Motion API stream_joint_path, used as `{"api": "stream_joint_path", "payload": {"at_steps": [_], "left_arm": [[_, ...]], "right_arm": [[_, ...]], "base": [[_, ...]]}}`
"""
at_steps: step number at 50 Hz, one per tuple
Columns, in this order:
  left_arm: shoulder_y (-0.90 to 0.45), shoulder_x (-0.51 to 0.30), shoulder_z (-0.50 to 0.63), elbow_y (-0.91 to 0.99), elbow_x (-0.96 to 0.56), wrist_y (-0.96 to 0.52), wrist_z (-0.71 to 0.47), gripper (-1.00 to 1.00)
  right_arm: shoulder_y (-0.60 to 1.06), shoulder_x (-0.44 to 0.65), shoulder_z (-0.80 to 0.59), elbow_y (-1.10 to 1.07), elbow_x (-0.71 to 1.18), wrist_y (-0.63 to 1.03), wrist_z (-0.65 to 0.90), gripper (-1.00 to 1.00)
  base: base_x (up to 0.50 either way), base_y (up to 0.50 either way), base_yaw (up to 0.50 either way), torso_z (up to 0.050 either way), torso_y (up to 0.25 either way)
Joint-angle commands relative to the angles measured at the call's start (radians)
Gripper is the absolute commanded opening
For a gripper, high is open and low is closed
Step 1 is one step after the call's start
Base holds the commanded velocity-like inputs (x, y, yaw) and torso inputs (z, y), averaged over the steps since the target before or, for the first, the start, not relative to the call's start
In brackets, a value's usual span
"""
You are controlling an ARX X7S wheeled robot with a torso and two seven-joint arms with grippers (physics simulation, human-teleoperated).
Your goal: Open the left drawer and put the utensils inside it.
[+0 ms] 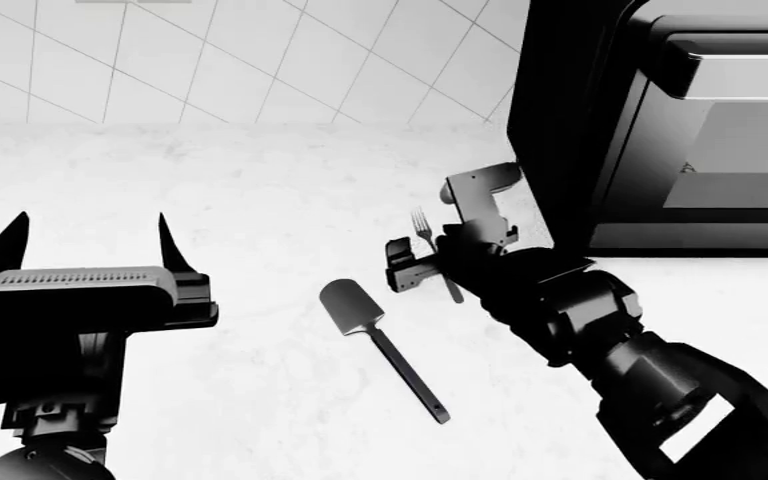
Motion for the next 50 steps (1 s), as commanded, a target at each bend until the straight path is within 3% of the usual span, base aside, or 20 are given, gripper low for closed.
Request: {"api": "stream_joint_path", "payload": {"at_steps": [1, 19, 20, 42, 50], "left_arm": [[-0.002, -0.003, -0.001, 0.007, -0.004, -0.006, -0.003, 1.0], [-0.011, -0.002, 0.009, 0.006, -0.006, -0.011, -0.009, 1.0], [-0.011, -0.002, 0.01, 0.008, -0.007, -0.013, -0.009, 1.0], [-0.012, -0.005, 0.014, 0.004, -0.008, -0.008, -0.013, 1.0], [-0.009, -0.01, 0.005, -0.005, -0.011, -0.003, -0.011, 1.0]], "right_arm": [[-0.023, -0.075, -0.013, 0.115, -0.024, -0.049, -0.06, 1.0], [-0.038, -0.062, -0.013, 0.103, -0.025, -0.051, -0.054, 1.0], [-0.039, -0.06, -0.012, 0.1, -0.026, -0.053, -0.053, -1.0], [-0.038, -0.05, -0.009, 0.089, -0.028, -0.051, -0.042, -1.0], [-0.018, 0.033, -0.008, -0.084, -0.003, 0.029, 0.042, -1.0]], "base": [[0.0, 0.0, 0.0, 0.0, 0.0], [0.0, 0.0, 0.0, 0.0, 0.0], [0.0, 0.0, 0.0, 0.0, 0.0], [0.0, 0.0, 0.0, 0.0, 0.0], [0.0, 0.0, 0.0, 0.0, 0.0]]}}
